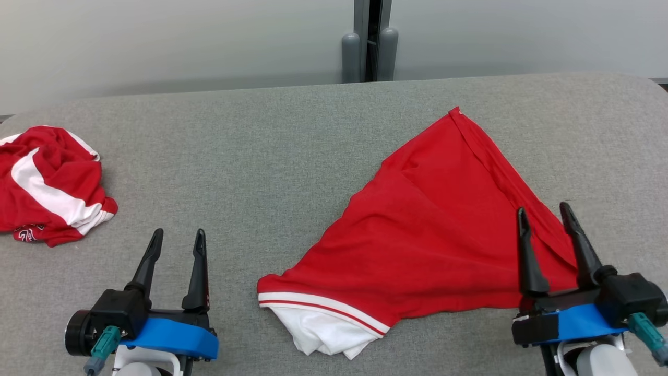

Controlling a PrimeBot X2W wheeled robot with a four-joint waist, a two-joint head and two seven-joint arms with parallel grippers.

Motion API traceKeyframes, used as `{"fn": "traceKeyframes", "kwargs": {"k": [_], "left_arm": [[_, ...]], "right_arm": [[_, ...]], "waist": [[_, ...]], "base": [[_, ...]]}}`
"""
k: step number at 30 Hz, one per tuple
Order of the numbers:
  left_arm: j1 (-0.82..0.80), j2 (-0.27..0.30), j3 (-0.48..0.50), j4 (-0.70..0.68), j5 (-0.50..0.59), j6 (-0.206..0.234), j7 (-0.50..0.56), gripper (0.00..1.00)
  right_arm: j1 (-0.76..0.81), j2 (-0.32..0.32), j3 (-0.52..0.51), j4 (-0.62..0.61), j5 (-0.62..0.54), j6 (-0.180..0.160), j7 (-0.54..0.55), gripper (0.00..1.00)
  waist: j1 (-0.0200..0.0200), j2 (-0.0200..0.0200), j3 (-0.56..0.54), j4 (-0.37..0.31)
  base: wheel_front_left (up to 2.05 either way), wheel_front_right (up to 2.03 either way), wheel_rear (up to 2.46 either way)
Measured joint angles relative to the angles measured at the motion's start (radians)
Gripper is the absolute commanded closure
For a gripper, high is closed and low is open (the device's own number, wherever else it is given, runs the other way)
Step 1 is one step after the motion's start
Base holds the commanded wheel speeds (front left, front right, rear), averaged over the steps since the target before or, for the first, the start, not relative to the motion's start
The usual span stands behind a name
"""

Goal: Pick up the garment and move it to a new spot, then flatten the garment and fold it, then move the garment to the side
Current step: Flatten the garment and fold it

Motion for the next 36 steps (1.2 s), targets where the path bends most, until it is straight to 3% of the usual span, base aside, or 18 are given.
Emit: {"fn": "traceKeyframes", "kwargs": {"k": [13, 20, 35, 36], "left_arm": [[-0.023, 0.0, -0.089, 0.042, 0.036, -0.021, 0.0, 0.0], [-0.054, 0.006, -0.194, 0.199, 0.044, -0.044, 0.0, 0.0], [-0.118, 0.016, -0.333, 0.474, -0.039, -0.046, -0.001, 0.0], [-0.124, 0.016, -0.345, 0.481, -0.049, -0.046, -0.001, 0.53]], "right_arm": [[0.006, 0.01, 0.018, 0.037, -0.001, 0.0, 0.0, 0.0], [0.007, 0.011, 0.019, 0.049, -0.004, 0.0, 0.0, 0.0], [0.005, 0.014, 0.015, 0.068, -0.003, 0.0, 0.0, 0.0], [0.005, 0.014, 0.016, 0.069, -0.002, 0.0, 0.0, 0.0]], "waist": [[0.0, 0.0, -0.017, 0.006], [0.0, 0.0, -0.017, -0.001], [0.0, 0.0, 0.002, -0.028], [0.0, 0.0, 0.003, -0.03]], "base": [[0.0, 0.0, 0.0], [0.0, 0.0, 0.0], [0.0, 0.0, 0.0], [0.0, 0.0, 0.0]]}}
